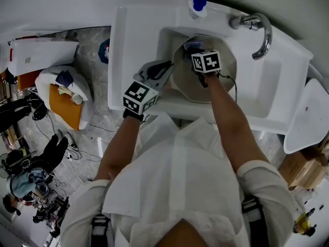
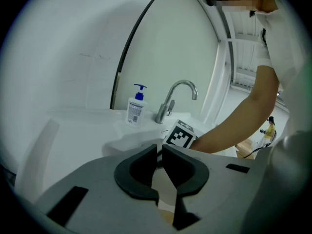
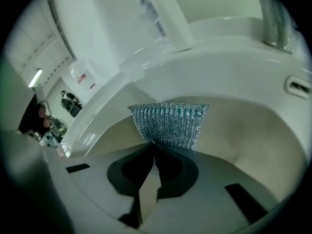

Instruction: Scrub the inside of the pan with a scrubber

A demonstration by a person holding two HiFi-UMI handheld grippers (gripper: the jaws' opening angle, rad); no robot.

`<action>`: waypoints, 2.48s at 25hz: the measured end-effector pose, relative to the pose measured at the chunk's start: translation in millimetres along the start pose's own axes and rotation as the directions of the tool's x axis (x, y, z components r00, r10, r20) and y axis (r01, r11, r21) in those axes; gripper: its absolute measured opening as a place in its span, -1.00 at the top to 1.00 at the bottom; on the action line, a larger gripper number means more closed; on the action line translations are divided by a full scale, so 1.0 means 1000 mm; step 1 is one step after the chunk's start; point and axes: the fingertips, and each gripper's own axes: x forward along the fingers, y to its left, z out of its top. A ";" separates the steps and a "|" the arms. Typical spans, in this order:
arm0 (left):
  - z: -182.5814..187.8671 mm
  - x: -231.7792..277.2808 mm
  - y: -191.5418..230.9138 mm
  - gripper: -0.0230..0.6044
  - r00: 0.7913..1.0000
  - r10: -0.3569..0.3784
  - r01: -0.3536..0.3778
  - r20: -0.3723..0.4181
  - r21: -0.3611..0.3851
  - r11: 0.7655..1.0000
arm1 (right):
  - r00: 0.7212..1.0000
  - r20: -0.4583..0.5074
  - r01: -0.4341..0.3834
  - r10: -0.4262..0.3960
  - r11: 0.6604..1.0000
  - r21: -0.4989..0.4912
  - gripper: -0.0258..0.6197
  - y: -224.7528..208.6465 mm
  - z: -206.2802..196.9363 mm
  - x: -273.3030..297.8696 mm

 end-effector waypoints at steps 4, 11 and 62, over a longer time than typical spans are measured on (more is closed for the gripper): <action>0.002 0.001 -0.003 0.78 1.000 -0.006 0.006 0.005 0.001 1.000 | 0.970 -0.148 -0.203 0.191 0.977 -0.072 0.87 0.052 -0.034 0.002; 0.003 0.004 -0.006 0.78 1.000 -0.012 0.012 0.012 0.002 1.000 | 0.811 -0.544 -0.329 0.215 0.937 -0.120 0.87 0.056 -0.134 -0.031; 0.001 0.014 -0.023 0.78 0.999 -0.040 0.040 -0.009 0.018 0.999 | 0.920 -0.363 0.028 -0.148 0.948 -0.316 0.87 -0.046 -0.083 -0.035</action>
